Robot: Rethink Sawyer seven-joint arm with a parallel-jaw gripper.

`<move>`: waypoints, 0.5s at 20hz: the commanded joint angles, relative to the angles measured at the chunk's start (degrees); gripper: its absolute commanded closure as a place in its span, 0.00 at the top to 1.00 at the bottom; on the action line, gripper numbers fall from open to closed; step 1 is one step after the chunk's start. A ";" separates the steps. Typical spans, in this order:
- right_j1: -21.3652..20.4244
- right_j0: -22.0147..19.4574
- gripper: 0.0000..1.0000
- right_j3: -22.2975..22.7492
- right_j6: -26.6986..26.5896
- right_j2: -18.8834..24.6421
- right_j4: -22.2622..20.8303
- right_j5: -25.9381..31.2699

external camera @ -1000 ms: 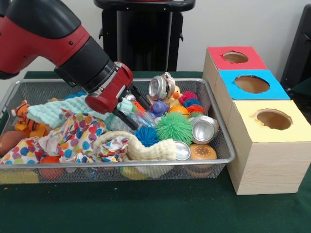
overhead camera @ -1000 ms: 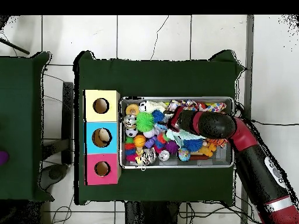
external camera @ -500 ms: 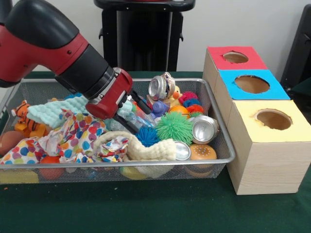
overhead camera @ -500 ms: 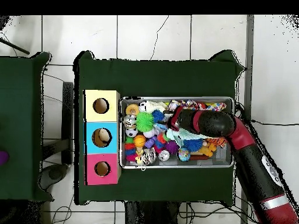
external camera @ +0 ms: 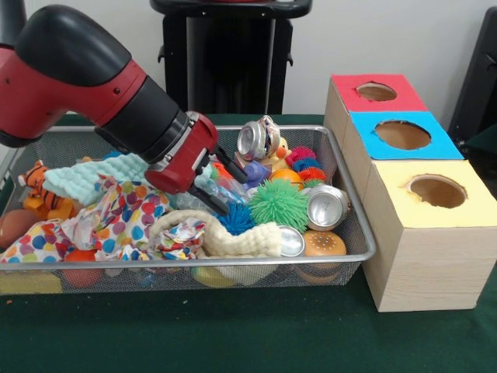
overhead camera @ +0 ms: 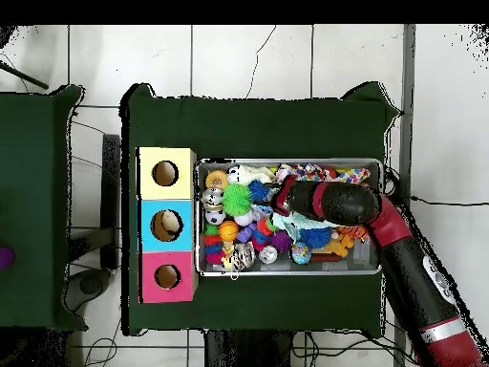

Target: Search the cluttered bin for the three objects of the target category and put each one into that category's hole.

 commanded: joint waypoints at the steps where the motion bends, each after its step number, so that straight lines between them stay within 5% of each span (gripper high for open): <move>1: 3.37 -1.21 1.00 -7.91 -15.08 -2.49 0.07 4.89; 10: 2.69 -1.26 1.00 -9.39 -16.42 -2.98 -0.14 8.13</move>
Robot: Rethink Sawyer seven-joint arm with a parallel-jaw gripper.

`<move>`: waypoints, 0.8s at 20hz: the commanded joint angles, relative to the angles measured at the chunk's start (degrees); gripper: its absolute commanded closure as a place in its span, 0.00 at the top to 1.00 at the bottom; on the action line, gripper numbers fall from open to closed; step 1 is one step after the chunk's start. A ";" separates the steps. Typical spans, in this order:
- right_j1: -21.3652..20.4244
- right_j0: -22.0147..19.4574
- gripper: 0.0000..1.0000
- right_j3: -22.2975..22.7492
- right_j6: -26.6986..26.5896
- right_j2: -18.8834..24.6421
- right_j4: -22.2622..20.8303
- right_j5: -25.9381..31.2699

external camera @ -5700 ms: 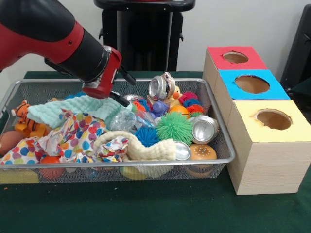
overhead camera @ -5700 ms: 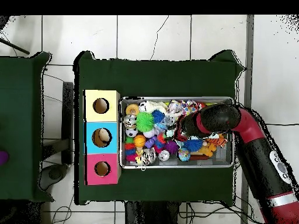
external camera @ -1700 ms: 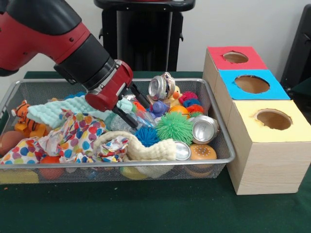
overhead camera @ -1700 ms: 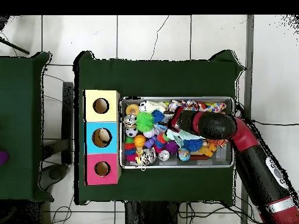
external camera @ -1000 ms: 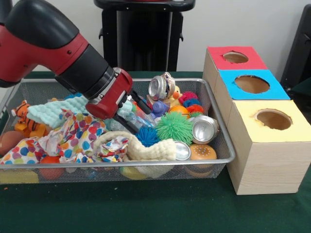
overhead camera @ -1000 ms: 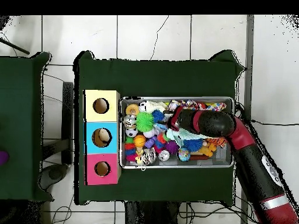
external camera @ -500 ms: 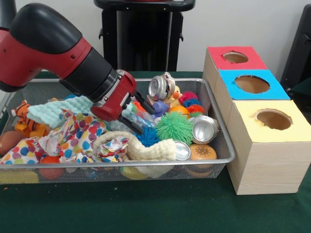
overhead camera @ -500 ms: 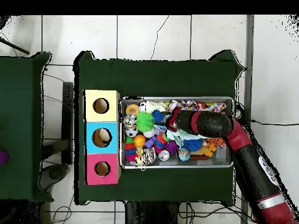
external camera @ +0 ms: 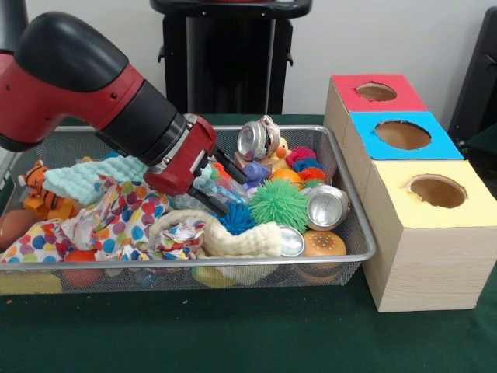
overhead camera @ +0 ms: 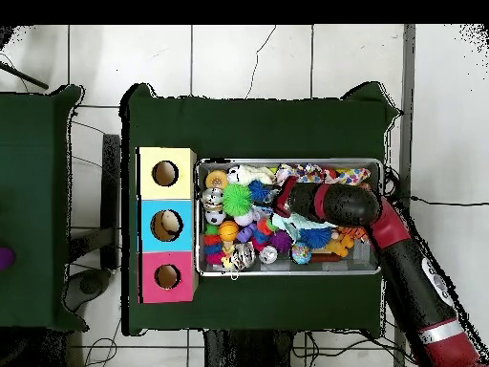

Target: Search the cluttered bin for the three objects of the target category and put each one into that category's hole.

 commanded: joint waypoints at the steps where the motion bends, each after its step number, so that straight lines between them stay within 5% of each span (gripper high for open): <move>1: 1.57 -0.49 1.00 -9.50 -16.65 -3.02 -0.06 8.27; 16: 2.33 -0.94 1.00 -10.67 -15.71 -3.02 0.99 10.69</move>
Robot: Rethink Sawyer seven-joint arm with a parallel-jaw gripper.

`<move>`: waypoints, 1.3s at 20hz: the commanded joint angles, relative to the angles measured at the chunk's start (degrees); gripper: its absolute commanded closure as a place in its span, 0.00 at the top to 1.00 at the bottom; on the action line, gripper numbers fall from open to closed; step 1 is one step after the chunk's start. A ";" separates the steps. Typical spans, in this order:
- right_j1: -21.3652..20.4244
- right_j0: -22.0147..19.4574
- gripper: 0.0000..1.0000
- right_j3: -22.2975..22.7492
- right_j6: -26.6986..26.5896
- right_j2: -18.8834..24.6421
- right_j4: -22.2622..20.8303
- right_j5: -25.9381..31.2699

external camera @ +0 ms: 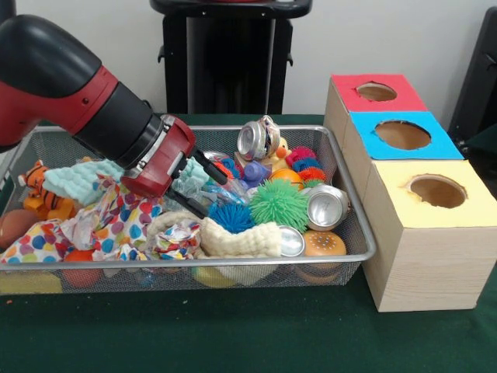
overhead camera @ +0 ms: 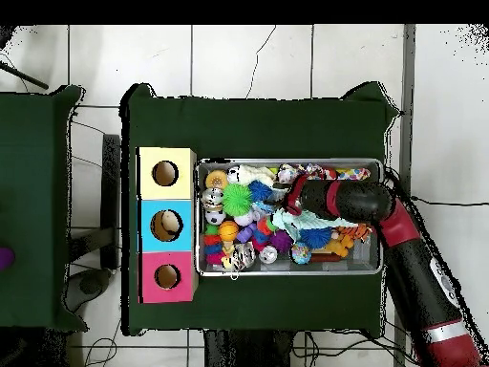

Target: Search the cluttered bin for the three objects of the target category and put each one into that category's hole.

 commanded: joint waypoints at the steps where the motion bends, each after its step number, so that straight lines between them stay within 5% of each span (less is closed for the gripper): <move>1: 2.10 -0.43 1.00 -7.42 -15.84 -3.15 -0.50 5.97; 26: 3.93 -1.23 1.00 -10.19 -18.76 -4.75 -1.85 7.09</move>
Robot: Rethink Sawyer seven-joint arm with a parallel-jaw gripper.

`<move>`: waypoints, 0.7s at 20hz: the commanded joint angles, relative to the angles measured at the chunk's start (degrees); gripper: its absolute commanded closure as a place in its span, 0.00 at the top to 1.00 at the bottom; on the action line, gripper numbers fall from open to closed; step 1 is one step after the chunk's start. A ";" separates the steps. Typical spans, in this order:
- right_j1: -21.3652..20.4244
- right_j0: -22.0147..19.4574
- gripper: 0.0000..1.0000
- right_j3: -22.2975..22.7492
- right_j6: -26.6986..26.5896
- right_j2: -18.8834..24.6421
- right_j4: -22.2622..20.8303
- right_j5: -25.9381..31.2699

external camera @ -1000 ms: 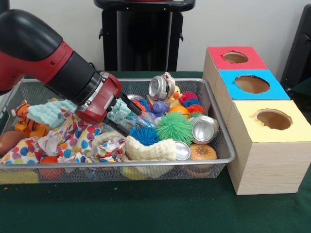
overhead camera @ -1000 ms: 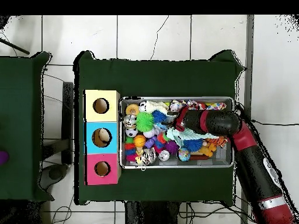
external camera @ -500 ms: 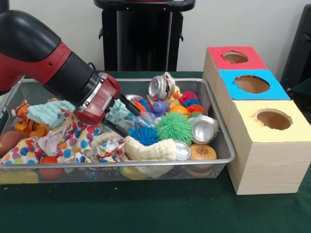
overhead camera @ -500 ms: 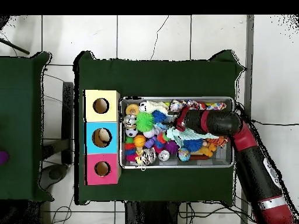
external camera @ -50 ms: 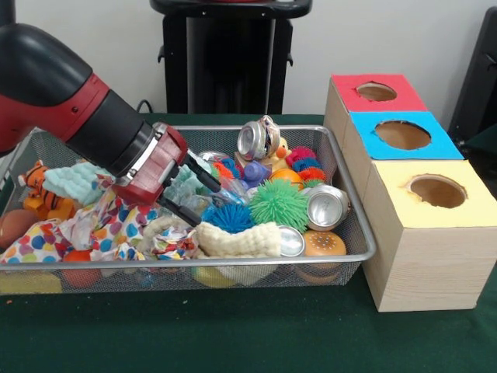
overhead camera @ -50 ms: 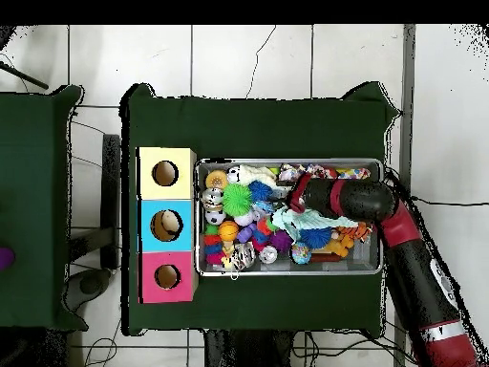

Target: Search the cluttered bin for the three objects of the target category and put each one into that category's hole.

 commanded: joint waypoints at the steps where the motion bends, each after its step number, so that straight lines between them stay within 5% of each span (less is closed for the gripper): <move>1: 2.39 -0.84 1.00 -8.05 -18.16 -4.76 -1.80 7.02; 14: 3.74 -1.39 1.00 -8.57 -19.76 -5.24 -1.61 6.21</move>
